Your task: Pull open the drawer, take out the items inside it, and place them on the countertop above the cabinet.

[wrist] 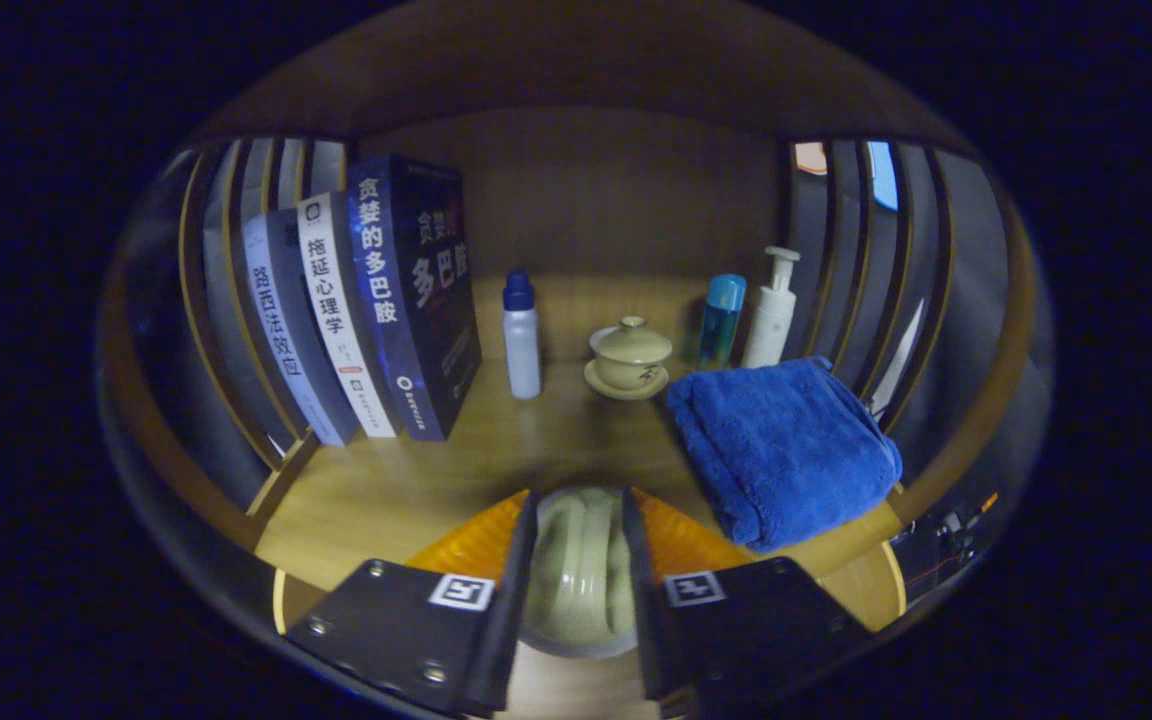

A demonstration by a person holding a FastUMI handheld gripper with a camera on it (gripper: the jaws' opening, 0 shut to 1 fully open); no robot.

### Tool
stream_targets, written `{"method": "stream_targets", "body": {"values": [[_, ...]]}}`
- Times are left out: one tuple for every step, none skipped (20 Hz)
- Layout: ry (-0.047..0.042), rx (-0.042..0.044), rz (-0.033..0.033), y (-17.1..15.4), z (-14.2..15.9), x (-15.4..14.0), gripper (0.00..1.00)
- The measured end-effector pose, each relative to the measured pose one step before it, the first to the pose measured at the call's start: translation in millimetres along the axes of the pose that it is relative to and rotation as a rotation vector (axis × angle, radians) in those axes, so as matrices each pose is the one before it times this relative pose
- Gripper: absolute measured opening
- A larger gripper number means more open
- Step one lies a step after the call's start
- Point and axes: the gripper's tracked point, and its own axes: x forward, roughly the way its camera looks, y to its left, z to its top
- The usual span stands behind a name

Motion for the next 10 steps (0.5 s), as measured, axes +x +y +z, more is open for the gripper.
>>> {"method": "stream_targets", "body": {"values": [[-0.0241, -0.01804, 0.01441, 4.04, 2.79, -6.85, 0.54], [-0.037, -0.02202, 0.00876, 2.9, 2.72, -6.64, 0.66], [-0.04659, -0.01689, 0.00021, 1.38, 6.8, -8.43, 0.78], [-0.05325, -0.00484, 0.00235, 0.95, 7.76, -8.28, 0.78], [-0.05012, 0.00328, 0.01085, 3.62, 4.78, -10.95, 0.78], [-0.0482, 0.00171, 0.01061, 2.07, 3.6, -9.8, 0.77], [-0.03818, -0.0056, 0.00803, 1.69, 2.03, -8.42, 0.77], [-0.03912, -0.00183, 0.00093, -1.29, 1.38, -6.74, 0.77], [-0.03419, 0.00563, 0.0021, -1.84, 1.96, -6.37, 0.77], [-0.02775, 0.01649, 0.00113, -1.19, 0.32, -6.15, 0.76]]}}
